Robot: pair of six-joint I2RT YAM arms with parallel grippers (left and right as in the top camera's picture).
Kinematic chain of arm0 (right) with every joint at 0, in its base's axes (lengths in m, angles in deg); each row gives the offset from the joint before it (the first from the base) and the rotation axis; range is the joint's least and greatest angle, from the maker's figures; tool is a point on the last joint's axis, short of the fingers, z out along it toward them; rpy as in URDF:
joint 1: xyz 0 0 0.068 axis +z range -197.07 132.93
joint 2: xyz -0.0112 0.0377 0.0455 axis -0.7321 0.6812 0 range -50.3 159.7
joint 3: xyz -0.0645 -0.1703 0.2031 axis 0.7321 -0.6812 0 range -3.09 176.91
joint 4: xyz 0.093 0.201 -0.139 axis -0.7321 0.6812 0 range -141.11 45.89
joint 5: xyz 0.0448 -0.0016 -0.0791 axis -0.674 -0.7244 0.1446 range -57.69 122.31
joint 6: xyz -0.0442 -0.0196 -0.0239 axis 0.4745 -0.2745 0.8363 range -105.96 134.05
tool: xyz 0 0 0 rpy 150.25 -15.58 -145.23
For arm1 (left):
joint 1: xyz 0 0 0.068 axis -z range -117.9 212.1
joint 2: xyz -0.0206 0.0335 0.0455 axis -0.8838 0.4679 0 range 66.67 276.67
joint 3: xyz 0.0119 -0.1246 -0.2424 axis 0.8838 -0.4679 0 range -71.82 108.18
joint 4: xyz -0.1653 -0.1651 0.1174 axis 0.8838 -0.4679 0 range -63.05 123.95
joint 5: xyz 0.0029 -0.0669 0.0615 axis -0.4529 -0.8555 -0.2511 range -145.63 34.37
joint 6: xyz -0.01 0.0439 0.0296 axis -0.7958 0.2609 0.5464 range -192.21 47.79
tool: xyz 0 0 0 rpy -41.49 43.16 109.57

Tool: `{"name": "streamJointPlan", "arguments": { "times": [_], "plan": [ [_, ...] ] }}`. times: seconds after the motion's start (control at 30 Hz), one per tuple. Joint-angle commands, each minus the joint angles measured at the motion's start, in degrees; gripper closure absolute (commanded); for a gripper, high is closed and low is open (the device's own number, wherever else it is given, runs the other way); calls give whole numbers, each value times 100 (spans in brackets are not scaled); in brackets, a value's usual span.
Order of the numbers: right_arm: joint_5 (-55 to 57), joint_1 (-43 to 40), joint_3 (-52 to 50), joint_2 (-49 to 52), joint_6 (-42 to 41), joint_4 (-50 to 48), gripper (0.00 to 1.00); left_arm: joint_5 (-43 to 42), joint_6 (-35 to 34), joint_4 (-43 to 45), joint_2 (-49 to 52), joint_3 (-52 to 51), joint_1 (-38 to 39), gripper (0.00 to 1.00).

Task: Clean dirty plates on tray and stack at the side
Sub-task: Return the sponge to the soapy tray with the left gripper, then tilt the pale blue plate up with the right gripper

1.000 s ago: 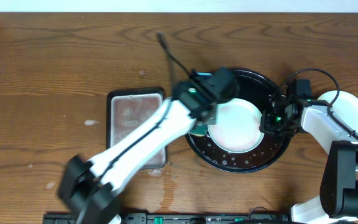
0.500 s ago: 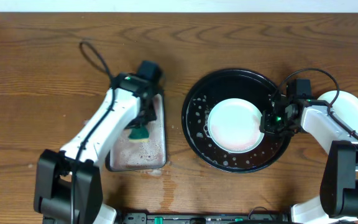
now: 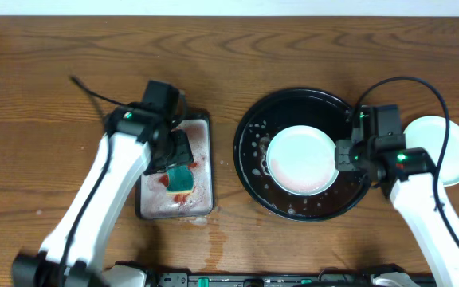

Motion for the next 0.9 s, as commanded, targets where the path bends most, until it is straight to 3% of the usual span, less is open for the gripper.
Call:
{"name": "streamJointPlan", "arguments": {
  "times": [0.0, 0.17, 0.4, 0.43, 0.5, 0.6, 0.67, 0.77, 0.87],
  "plan": [
    [831, 431, 28, -149, -168, 13, 99, -37, 42, -195, -651, 31, -20, 31],
    [168, 227, 15, 173, -433, 13, 96, -35, 42, -356, -1366, 31, -20, 21],
    [-2214, -1117, 15, 1563, 372, -426, 77, -37, 22, -350, -1729, 31, -20, 19],
    [-2400, -1266, 15, 1777, 459, -518, 71, -37, -33, -345, -1727, 31, -20, 20],
    [-2398, -1460, 15, 2109, 461, -651, 70, -35, -22, -350, -1720, 31, -20, 19],
    [-2905, -1582, 15, 2608, 662, -970, 72, -35, -22, -352, -1716, 31, -20, 19],
    [-3158, -1543, 15, 2778, 708, -1093, 78, -35, -22, -352, -1716, 31, -20, 19],
    [-3086, -1456, 15, 2968, 658, -1198, 97, -35, -22, -352, -1716, 31, -20, 18],
    [-2739, -1416, 15, 3016, 455, -1261, 99, -35, -22, -352, -1716, 31, -20, 18]
  ]
}}
